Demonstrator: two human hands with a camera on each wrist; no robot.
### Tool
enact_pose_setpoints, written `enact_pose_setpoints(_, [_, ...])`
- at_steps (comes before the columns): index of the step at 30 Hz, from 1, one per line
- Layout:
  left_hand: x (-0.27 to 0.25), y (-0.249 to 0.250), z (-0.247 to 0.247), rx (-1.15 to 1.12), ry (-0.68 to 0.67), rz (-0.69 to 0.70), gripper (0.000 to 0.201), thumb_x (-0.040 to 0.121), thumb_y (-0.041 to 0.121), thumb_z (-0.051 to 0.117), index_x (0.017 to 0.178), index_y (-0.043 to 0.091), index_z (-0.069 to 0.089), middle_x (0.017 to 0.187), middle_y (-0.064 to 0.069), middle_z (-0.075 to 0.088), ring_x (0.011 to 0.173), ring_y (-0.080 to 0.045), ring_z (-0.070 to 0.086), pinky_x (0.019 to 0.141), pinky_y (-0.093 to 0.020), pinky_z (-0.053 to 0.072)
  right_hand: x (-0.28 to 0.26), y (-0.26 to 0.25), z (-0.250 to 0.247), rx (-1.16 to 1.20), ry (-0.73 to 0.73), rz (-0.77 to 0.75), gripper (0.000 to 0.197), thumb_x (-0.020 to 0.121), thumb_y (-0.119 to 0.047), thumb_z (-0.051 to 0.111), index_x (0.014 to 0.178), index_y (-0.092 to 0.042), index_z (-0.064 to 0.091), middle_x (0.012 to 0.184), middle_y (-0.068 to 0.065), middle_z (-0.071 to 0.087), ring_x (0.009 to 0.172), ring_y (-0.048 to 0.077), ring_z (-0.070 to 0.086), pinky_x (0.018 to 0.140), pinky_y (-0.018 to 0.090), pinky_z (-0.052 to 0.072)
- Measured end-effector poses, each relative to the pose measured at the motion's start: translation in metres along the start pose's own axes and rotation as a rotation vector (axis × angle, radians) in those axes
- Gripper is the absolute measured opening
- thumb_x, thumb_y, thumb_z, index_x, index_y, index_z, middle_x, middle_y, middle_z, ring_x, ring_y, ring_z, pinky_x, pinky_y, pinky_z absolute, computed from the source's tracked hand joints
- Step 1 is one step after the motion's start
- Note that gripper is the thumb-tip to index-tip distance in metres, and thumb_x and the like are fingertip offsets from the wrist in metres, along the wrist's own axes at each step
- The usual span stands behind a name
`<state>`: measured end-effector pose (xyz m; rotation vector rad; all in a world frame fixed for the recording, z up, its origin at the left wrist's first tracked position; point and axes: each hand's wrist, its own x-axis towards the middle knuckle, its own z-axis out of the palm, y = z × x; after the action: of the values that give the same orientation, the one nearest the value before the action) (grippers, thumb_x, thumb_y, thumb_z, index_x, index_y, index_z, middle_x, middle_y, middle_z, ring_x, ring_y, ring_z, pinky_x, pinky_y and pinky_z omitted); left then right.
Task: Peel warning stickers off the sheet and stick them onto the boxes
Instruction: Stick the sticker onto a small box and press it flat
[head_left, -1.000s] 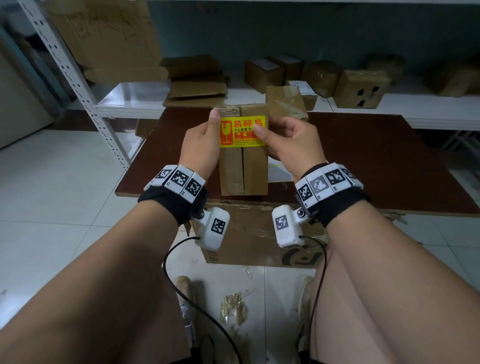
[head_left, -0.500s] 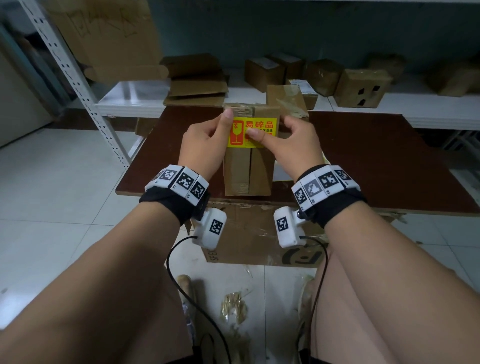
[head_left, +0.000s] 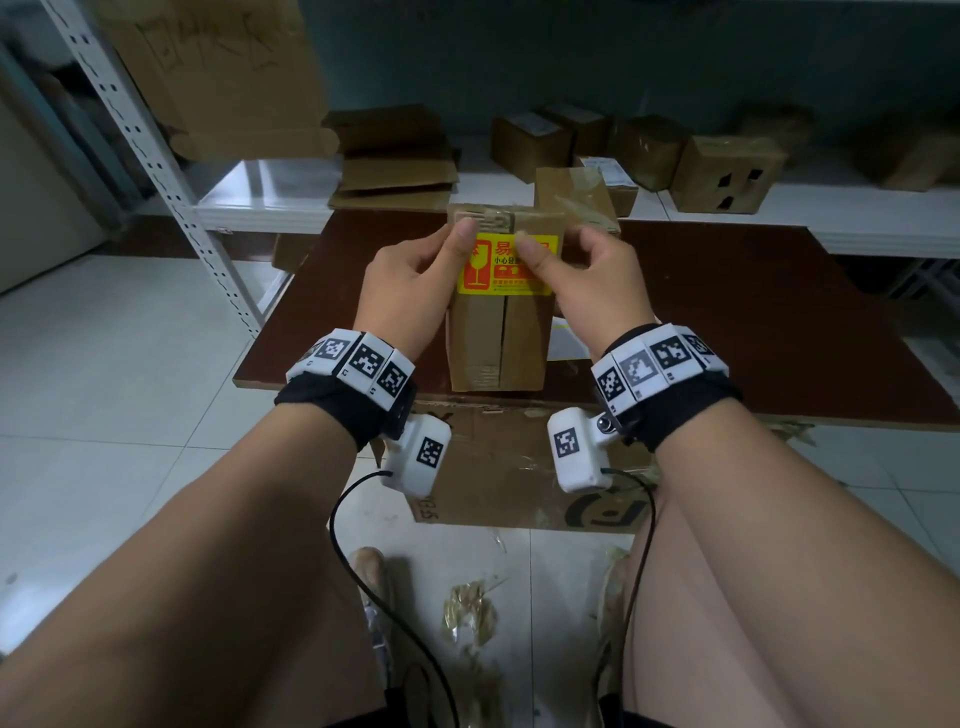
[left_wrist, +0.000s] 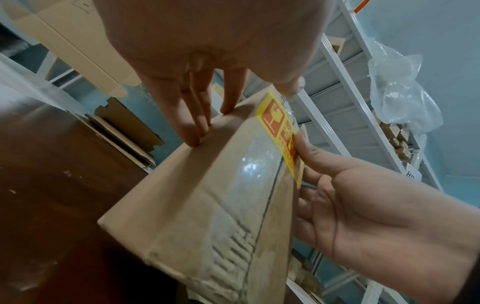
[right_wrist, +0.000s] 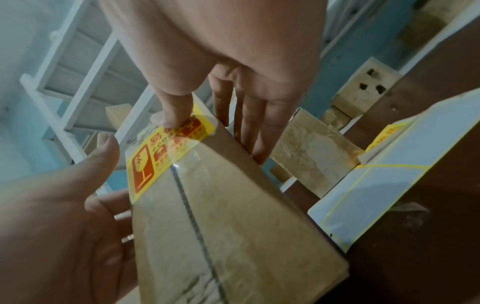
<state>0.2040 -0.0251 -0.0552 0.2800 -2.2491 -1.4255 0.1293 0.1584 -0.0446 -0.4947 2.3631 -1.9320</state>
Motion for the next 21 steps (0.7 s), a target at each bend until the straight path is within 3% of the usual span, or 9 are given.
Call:
enact_pose_setpoints(3, [0.0006, -0.0033, 0.0002, 0.002, -0.024, 0.006, 0.072, 0.089, 0.083, 0.058, 0.134, 0.029, 0.074, 0.116, 0.011, 0.080, 0.110, 0.000, 0.072, 0.098, -0.031, 0.058, 0.0022, -0.0008, -0.0022, 0.054, -0.024, 0.033, 0.041, 0.101, -0.056, 0.065, 0.109, -0.020, 0.081, 0.112, 0.013, 0.081, 0.109, 0.031, 0.076, 0.104, 0.055, 0.058])
enact_pose_setpoints(5, [0.0019, -0.0055, 0.0007, 0.042, -0.018, 0.017, 0.079, 0.082, 0.087, 0.063, 0.135, 0.029, 0.073, 0.122, 0.012, 0.079, 0.119, -0.001, 0.070, 0.109, -0.038, 0.055, 0.0033, -0.0008, -0.0028, 0.084, -0.035, 0.057, 0.044, 0.101, -0.060, 0.062, 0.107, -0.021, 0.081, 0.110, 0.008, 0.082, 0.107, 0.025, 0.078, 0.104, 0.051, 0.059])
enact_pose_setpoints(9, [0.0037, -0.0098, 0.0008, 0.131, -0.013, 0.039, 0.094, 0.073, 0.087, 0.073, 0.145, 0.027, 0.065, 0.127, 0.011, 0.077, 0.121, -0.002, 0.069, 0.107, -0.037, 0.057, -0.0016, -0.0018, -0.0004, 0.014, -0.013, 0.010, 0.057, 0.081, -0.067, 0.082, 0.118, -0.025, 0.075, 0.111, -0.011, 0.080, 0.105, 0.006, 0.075, 0.095, 0.036, 0.063])
enact_pose_setpoints(11, [0.0031, -0.0095, 0.0011, 0.142, -0.040, 0.061, 0.085, 0.077, 0.080, 0.076, 0.144, 0.028, 0.066, 0.125, 0.011, 0.077, 0.120, -0.002, 0.070, 0.106, -0.036, 0.058, -0.0029, -0.0007, 0.0010, -0.049, 0.034, -0.047, 0.052, 0.082, -0.058, 0.086, 0.120, -0.025, 0.075, 0.112, -0.015, 0.078, 0.105, 0.000, 0.071, 0.092, 0.024, 0.059])
enact_pose_setpoints(12, [0.0026, -0.0084, 0.0016, 0.134, -0.054, 0.070, 0.075, 0.082, 0.073, 0.077, 0.141, 0.028, 0.069, 0.122, 0.013, 0.078, 0.117, 0.001, 0.070, 0.105, -0.033, 0.057, -0.0028, 0.0001, 0.0016, -0.061, 0.051, -0.059, 0.054, 0.082, -0.056, 0.086, 0.124, -0.024, 0.075, 0.115, -0.014, 0.077, 0.109, 0.000, 0.070, 0.094, 0.024, 0.058])
enact_pose_setpoints(15, [0.0002, -0.0039, 0.0034, 0.100, -0.060, 0.100, 0.056, 0.090, 0.057, 0.079, 0.136, 0.025, 0.072, 0.118, 0.013, 0.079, 0.113, 0.003, 0.071, 0.101, -0.026, 0.058, 0.0010, 0.0066, 0.0034, -0.053, 0.065, -0.060, 0.054, 0.087, -0.061, 0.078, 0.127, -0.025, 0.076, 0.120, -0.012, 0.078, 0.119, 0.008, 0.070, 0.106, 0.039, 0.057])
enact_pose_setpoints(17, [0.0008, -0.0052, 0.0046, 0.066, -0.059, 0.106, 0.049, 0.093, 0.050, 0.078, 0.133, 0.022, 0.074, 0.116, 0.011, 0.080, 0.111, 0.001, 0.073, 0.102, -0.032, 0.060, 0.0033, 0.0079, 0.0025, -0.007, 0.052, -0.030, 0.045, 0.095, -0.060, 0.069, 0.121, -0.024, 0.078, 0.114, -0.006, 0.081, 0.113, 0.012, 0.074, 0.106, 0.046, 0.058])
enact_pose_setpoints(19, [0.0017, -0.0055, 0.0056, 0.062, -0.061, 0.101, 0.039, 0.099, 0.040, 0.074, 0.132, 0.020, 0.075, 0.113, 0.013, 0.080, 0.108, 0.003, 0.073, 0.100, -0.032, 0.061, 0.0038, 0.0049, -0.0002, 0.066, 0.042, 0.014, 0.044, 0.104, -0.056, 0.060, 0.111, -0.017, 0.080, 0.108, 0.007, 0.082, 0.107, 0.024, 0.077, 0.104, 0.052, 0.059])
enact_pose_setpoints(21, [0.0022, -0.0043, 0.0069, 0.052, -0.063, 0.107, 0.033, 0.103, 0.033, 0.069, 0.134, 0.022, 0.073, 0.108, 0.019, 0.077, 0.100, 0.009, 0.072, 0.089, -0.021, 0.060, 0.0042, 0.0039, -0.0030, 0.121, 0.045, 0.036, 0.040, 0.102, -0.055, 0.063, 0.103, -0.019, 0.080, 0.108, 0.009, 0.082, 0.106, 0.026, 0.078, 0.103, 0.052, 0.060])
